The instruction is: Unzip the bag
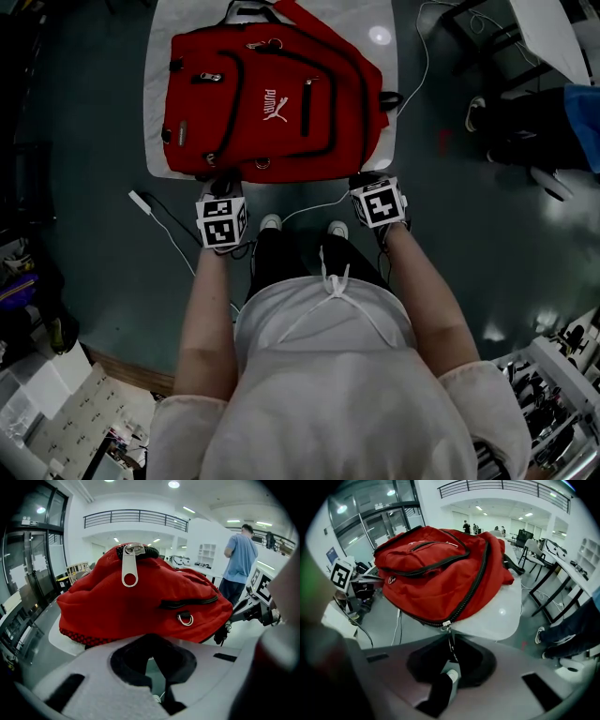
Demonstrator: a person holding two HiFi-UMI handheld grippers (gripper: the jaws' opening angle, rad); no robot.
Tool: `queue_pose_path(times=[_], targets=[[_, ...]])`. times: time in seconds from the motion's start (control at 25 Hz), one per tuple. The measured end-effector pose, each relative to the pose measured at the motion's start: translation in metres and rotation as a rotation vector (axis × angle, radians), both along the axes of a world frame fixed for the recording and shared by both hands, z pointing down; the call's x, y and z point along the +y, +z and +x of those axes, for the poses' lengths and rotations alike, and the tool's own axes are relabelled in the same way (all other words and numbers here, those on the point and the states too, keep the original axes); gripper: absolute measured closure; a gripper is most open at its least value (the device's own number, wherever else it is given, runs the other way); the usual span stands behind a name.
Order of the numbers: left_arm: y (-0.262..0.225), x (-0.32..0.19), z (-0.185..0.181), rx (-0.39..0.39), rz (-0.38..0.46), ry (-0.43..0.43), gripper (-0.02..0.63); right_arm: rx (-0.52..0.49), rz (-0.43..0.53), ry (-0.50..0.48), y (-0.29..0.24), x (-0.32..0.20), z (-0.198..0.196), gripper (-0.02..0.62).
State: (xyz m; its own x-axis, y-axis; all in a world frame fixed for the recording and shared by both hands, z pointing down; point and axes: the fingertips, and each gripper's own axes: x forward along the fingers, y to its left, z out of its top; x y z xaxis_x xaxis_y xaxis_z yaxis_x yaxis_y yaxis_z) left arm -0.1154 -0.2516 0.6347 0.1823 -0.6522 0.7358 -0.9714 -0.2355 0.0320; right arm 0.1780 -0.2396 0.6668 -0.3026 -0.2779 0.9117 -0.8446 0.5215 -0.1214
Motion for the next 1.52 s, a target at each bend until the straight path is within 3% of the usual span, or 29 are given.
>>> queue_pose_path(times=[0.28, 0.44, 0.6, 0.92, 1.2, 1.52], targets=[[-0.001, 0.000, 0.001, -0.008, -0.012, 0.016, 0.586, 0.043, 0.038, 0.037, -0.010, 0.005, -0.001, 0.555], [-0.006, 0.004, 0.003, -0.034, -0.078, 0.050, 0.586, 0.035, 0.065, 0.064, -0.028, 0.016, -0.011, 0.500], [-0.025, 0.016, 0.012, 0.028, -0.068, 0.064, 0.586, 0.001, 0.106, 0.073, -0.055, 0.019, -0.029, 0.499], [-0.113, -0.009, 0.048, 0.076, 0.153, 0.179, 0.586, -0.125, 0.344, 0.123, -0.153, -0.032, -0.063, 0.546], [-0.245, -0.046, 0.075, 0.085, 0.455, 0.278, 0.586, -0.235, 0.647, 0.178, -0.267, -0.066, -0.077, 0.560], [-0.378, -0.048, 0.092, 0.190, 0.786, 0.310, 0.586, -0.330, 0.831, 0.175, -0.358, -0.071, -0.086, 0.561]])
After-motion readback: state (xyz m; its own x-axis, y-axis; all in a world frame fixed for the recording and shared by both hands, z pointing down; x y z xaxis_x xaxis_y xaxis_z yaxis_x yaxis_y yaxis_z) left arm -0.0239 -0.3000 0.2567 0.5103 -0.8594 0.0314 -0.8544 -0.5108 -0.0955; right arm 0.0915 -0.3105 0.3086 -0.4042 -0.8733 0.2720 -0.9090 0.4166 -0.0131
